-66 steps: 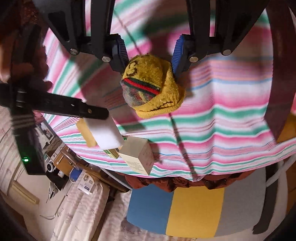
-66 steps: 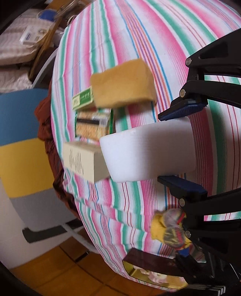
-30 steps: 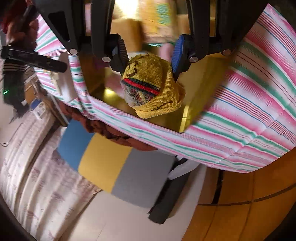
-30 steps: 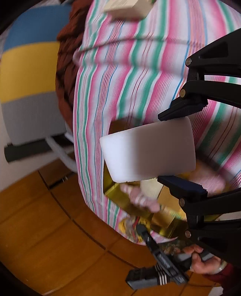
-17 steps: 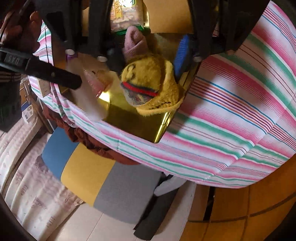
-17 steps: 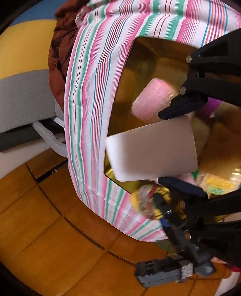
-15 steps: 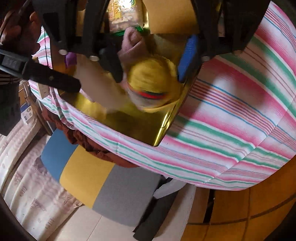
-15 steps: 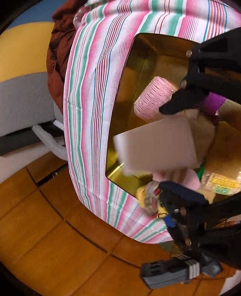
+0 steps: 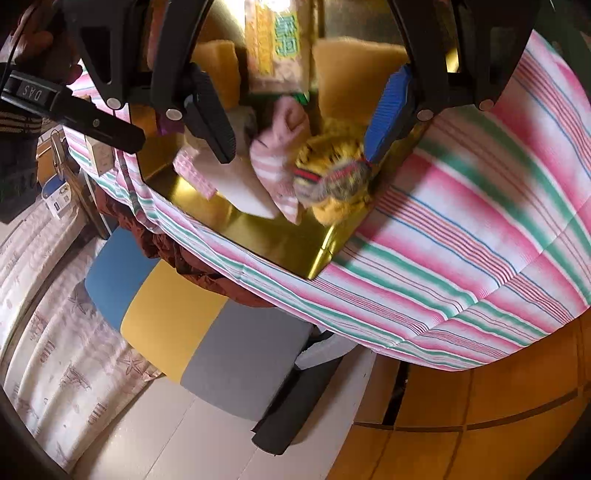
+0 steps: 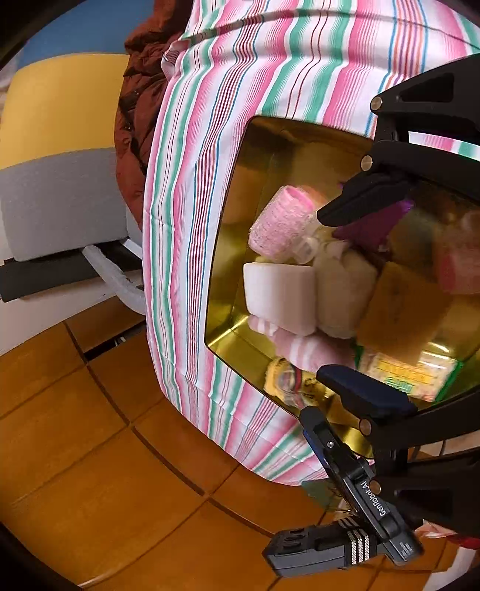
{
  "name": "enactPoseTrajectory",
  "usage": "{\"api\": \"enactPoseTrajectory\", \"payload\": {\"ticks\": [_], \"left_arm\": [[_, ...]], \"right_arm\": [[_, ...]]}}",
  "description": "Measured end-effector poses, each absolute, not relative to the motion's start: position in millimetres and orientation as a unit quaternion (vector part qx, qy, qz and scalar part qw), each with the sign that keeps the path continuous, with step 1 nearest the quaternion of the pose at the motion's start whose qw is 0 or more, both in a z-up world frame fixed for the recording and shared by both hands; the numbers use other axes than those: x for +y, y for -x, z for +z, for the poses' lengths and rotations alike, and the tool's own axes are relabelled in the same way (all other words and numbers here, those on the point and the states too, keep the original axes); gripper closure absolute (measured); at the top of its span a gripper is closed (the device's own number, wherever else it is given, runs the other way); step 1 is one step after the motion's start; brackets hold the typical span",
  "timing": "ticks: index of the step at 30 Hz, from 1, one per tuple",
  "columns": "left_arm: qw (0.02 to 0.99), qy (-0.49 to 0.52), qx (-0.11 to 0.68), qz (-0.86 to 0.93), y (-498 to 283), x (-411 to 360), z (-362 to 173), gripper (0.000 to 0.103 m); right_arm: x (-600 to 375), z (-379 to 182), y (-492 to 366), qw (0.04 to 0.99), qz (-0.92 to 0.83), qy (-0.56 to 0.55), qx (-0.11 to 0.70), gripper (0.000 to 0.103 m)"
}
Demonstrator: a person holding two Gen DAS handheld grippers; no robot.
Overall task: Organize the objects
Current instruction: 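Carry the knit ball and white sponge over the gold tray and release both, then withdraw both open tools from the tray toward the remaining items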
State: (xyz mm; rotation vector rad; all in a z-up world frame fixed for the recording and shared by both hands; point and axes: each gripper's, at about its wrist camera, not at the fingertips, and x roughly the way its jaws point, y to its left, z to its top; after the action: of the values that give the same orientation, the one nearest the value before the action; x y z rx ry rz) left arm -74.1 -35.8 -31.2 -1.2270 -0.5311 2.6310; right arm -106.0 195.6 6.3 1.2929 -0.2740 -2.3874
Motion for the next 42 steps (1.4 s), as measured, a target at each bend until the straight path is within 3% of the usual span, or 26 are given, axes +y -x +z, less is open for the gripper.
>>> {"api": "enactPoseTrajectory", "payload": {"ticks": [13,42], "left_arm": [[0.141,0.425,-0.145,0.883,37.0,7.6,-33.6,0.029],[0.275,0.433,-0.042,0.857,-7.6,141.9,-15.4,0.029]], "right_arm": [[224.8,6.0,67.9,0.193,-0.859,-0.465,-0.098,0.025],[397.9,-8.7,15.5,0.018,-0.882,-0.459,-0.104,0.023]]}}
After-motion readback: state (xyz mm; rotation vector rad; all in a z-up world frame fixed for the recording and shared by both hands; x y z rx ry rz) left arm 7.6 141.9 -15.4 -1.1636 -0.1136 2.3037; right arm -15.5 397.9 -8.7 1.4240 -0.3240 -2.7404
